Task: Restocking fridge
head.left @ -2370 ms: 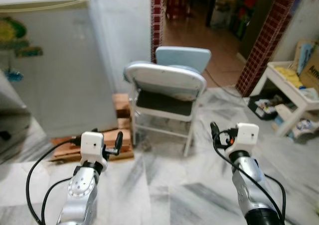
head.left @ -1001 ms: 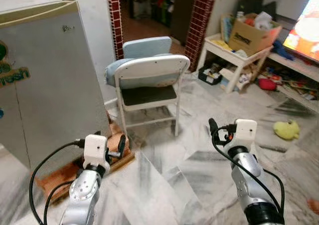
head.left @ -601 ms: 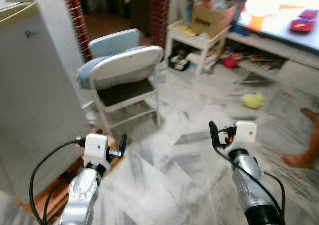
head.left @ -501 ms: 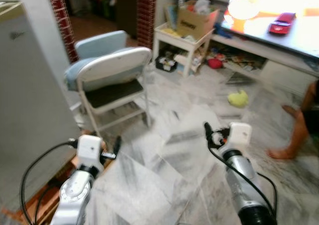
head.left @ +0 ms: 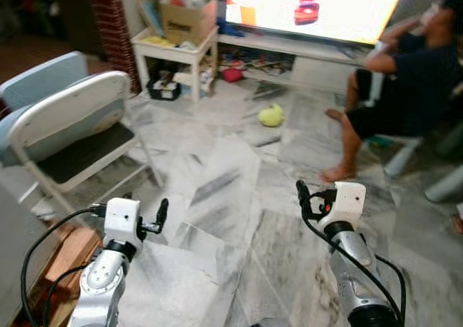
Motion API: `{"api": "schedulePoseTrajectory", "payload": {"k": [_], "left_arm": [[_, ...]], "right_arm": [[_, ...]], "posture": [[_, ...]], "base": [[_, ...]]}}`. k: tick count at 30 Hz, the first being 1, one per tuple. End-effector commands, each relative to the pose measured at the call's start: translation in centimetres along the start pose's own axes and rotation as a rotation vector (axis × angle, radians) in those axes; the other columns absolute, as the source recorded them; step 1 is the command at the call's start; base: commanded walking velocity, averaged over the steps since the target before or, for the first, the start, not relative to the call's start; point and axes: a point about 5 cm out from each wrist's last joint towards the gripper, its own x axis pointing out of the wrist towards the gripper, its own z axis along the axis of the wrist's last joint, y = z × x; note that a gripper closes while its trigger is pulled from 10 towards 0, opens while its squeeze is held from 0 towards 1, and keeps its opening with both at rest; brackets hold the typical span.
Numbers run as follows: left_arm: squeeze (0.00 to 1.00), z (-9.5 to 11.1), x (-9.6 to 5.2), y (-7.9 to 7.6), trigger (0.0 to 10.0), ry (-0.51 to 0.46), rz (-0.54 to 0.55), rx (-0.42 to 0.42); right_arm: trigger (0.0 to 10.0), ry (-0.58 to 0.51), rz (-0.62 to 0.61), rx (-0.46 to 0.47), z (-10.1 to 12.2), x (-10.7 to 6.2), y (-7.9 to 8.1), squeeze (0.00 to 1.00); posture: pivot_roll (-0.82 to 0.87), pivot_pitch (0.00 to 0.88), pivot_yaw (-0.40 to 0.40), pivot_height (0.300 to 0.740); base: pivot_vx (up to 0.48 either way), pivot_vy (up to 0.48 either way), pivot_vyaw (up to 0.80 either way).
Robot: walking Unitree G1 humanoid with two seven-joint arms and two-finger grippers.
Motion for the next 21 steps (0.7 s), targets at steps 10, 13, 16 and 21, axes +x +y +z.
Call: {"api": "schedulePoseTrajectory", "payload": {"k": [10, 13, 16, 21], "left_arm": [[0.0, -0.9, -0.9, 1.9, 10.0, 0.053, 0.063, 0.023], [0.0, -1.1, -1.1, 2.0, 10.0, 0.061, 0.076, 0.027], [0.0, -1.2, -1.3, 2.0, 10.0, 0.066, 0.088, 0.026], [0.0, -1.6, -1.7, 1.9, 10.0, 0.077, 0.1, 0.026]], "right_arm": [[10.0, -0.011, 0.001, 0.013, 0.1, -1.4, -0.1, 0.0], [10.0, -0.007, 0.005, 0.02, 0.0, -1.8, 0.0, 0.0], [10.0, 0.001, 0.014, 0.018, -0.2, -2.0, 0.2, 0.0], [10.0, 0.029, 0.031, 0.013, -0.4, -2.2, 0.4, 0.0]], "posture": [[0.02, 0.0, -0.019, 0.74], [0.02, 0.0, -0.024, 0.74], [0.02, 0.0, -0.03, 0.74], [0.03, 0.0, -0.048, 0.74]], "base": [[0.0, 0.0, -0.45], [0.0, 0.0, 0.0], [0.0, 0.0, 0.0], [0.0, 0.0, 0.0]]}}
